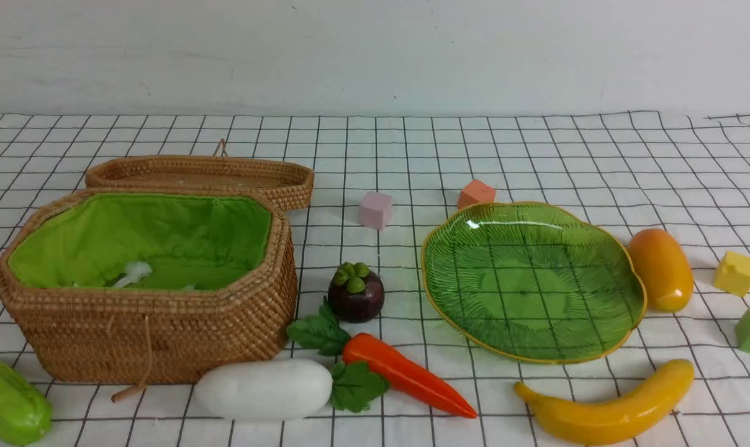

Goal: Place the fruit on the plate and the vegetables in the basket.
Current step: Take a chayote with your left arm and place it on the basket on the left.

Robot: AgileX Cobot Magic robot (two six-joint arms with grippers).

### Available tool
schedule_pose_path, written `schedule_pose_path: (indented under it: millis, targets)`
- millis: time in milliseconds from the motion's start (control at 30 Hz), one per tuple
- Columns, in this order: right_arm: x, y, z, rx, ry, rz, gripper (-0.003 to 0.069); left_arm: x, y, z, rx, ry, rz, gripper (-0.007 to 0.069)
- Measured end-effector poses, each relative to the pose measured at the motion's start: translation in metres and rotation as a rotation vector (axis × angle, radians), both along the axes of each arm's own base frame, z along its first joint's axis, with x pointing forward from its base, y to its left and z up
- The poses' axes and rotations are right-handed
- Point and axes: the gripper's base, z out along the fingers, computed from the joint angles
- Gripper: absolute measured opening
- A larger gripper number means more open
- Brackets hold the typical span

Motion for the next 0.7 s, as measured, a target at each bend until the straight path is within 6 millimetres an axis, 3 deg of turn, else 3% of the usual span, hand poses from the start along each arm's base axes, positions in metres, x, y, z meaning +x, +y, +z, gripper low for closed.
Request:
schedule_pose_path:
  millis: [700]
  targets:
    - [0.0,0.0,0.0,0.0,0.0,0.0,0.0242,0.0004,0.0001,0.0011,-0.001,-0.012,0.002,0.0239]
